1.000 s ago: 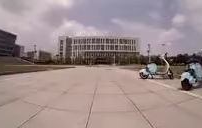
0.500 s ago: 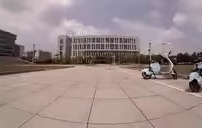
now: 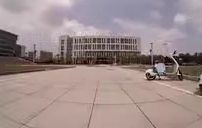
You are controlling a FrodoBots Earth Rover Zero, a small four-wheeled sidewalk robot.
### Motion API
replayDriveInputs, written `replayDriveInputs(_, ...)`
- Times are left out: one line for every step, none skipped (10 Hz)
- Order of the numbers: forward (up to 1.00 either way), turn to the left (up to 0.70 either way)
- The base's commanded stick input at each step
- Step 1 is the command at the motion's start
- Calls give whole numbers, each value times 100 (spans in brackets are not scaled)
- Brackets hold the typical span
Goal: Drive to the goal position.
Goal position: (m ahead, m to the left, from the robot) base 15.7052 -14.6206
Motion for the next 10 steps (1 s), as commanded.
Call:
replayDriveInputs(50,-2)
replayDriveInputs(50,-2)
replayDriveInputs(50,-2)
replayDriveInputs(50,-2)
replayDriveInputs(50,-2)
replayDriveInputs(50,-2)
replayDriveInputs(50,-2)
replayDriveInputs(50,-2)
replayDriveInputs(50,-2)
replayDriveInputs(50,-2)
